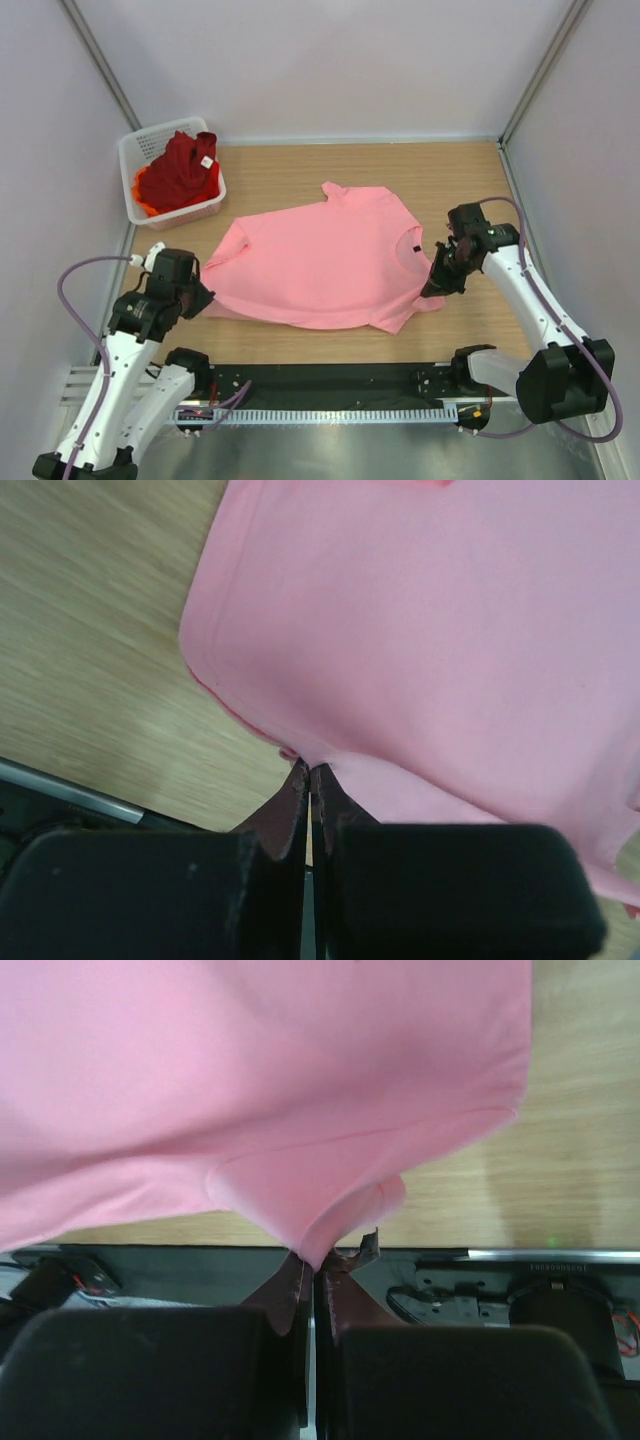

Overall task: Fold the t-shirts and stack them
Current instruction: Flatten the tshirt out

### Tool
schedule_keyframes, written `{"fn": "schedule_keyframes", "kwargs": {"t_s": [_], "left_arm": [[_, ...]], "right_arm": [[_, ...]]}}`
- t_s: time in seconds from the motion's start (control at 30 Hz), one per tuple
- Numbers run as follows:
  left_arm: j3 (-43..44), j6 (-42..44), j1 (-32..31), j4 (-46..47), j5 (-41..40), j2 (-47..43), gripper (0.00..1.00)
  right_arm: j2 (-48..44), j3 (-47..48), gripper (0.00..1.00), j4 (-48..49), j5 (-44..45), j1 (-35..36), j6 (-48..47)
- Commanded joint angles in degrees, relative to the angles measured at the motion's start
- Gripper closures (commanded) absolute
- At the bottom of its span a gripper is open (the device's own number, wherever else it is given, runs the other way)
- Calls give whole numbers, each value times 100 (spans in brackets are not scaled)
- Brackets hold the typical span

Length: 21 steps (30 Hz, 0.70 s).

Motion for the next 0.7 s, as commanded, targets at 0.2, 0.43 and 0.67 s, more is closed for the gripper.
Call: {"fn": "schedule_keyframes", "kwargs": {"t_s": [0.2, 0.43, 0.67], "left_arm": [[2787, 874, 22, 458, -387, 675, 100], [3475, 1253, 22, 571, -203, 843, 100], [2983, 1156, 22, 501, -63, 553, 100]], "right_arm": [[-33, 3454, 99, -197, 381, 21, 236], [56, 4125, 99, -496, 162, 30, 412], [-410, 3387, 99, -1101, -233, 30, 483]]}}
